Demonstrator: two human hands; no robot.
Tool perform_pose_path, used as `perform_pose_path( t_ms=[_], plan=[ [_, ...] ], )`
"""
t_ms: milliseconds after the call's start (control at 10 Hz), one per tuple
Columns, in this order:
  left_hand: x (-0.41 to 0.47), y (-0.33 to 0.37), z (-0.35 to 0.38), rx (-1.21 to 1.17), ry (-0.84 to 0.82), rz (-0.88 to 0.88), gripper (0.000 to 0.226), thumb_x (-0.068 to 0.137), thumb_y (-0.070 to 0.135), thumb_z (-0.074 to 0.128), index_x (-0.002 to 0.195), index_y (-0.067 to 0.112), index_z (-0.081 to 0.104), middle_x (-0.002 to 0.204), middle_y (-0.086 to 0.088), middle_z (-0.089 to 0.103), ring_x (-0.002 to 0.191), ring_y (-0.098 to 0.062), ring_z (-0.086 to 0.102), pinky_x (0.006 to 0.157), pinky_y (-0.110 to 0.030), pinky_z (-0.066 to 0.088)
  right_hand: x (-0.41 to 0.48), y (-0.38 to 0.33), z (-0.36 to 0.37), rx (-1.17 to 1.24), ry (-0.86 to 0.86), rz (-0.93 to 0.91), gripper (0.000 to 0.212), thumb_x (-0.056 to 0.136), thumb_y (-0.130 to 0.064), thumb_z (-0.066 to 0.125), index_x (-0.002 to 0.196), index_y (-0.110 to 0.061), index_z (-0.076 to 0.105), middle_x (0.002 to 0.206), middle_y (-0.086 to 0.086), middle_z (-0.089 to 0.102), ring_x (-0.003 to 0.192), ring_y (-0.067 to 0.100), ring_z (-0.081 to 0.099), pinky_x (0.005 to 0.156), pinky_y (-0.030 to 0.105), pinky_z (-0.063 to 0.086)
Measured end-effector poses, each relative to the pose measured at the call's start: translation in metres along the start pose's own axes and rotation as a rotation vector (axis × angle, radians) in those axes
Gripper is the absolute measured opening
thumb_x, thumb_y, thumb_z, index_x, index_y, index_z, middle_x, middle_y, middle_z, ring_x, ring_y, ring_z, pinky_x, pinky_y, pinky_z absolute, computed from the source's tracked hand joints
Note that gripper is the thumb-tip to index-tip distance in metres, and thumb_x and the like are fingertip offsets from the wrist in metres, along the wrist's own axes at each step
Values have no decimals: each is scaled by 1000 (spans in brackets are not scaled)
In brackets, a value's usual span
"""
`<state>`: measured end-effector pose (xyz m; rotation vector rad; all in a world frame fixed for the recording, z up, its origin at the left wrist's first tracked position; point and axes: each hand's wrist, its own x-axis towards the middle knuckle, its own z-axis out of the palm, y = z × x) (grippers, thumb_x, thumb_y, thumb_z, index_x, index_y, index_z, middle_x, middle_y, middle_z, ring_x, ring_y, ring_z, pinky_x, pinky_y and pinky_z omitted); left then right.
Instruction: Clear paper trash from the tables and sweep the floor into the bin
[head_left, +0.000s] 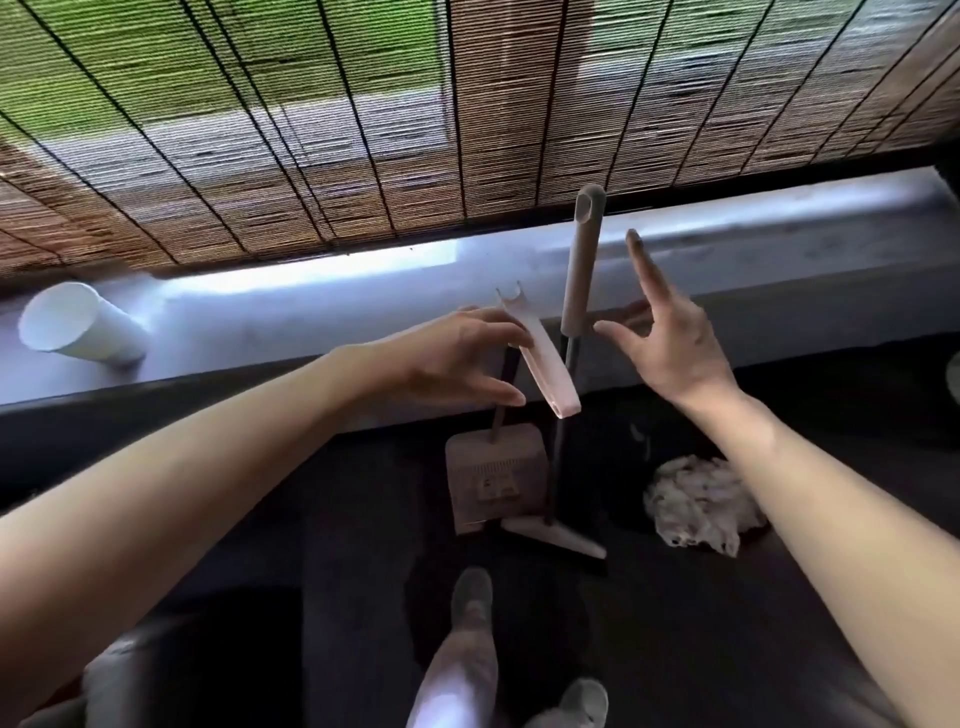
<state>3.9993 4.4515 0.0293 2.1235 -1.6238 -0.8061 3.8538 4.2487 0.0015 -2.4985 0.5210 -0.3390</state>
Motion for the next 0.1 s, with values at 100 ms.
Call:
perform_pose_path(
  t_ms=[100],
  plan=[
    [-6,-1,-3,-2,4,-45,61,80,45,70,132,18,54,135,-1,50,125,-19,45,106,-36,36,-10,1,-8,31,-7,34,96,83,-27,72,147,-36,1,95,16,60,78,24,62,73,32,49]
  ],
)
